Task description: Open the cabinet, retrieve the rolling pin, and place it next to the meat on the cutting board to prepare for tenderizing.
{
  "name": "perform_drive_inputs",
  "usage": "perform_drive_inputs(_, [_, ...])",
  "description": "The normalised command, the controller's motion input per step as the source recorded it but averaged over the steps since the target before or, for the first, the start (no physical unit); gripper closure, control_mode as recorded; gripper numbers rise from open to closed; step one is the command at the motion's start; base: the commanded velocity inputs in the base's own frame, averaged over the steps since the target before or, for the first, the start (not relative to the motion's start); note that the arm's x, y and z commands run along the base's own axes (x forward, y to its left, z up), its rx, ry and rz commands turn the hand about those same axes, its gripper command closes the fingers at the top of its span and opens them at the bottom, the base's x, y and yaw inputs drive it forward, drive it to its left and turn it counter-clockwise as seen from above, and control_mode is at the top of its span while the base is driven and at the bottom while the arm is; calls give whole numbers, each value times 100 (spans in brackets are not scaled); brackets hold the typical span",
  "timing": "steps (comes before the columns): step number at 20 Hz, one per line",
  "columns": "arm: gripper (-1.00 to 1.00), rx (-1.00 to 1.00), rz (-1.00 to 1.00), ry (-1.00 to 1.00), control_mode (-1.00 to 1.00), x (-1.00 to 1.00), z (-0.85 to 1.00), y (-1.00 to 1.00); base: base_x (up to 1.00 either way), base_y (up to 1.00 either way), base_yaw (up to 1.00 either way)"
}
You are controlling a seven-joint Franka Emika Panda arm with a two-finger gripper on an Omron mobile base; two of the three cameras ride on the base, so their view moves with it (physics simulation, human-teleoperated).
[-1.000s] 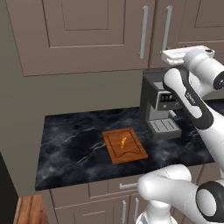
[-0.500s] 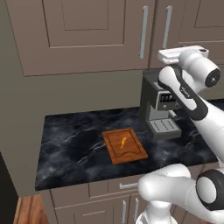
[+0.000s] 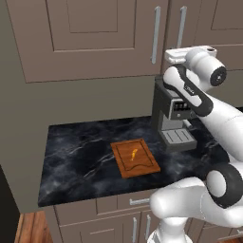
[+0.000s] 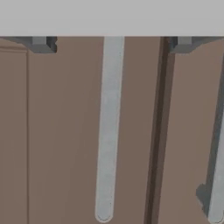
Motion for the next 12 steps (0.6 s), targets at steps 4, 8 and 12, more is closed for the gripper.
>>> perform_drive_inputs(4, [-100,0,0,0,-100,29,0,0,0,0,0])
perform_drive_inputs(8, [-100,0,0,0,-100,33,0,0,0,0,0])
perform_drive_inputs(12, [-100,0,0,0,-100,41,0,0,0,0,0])
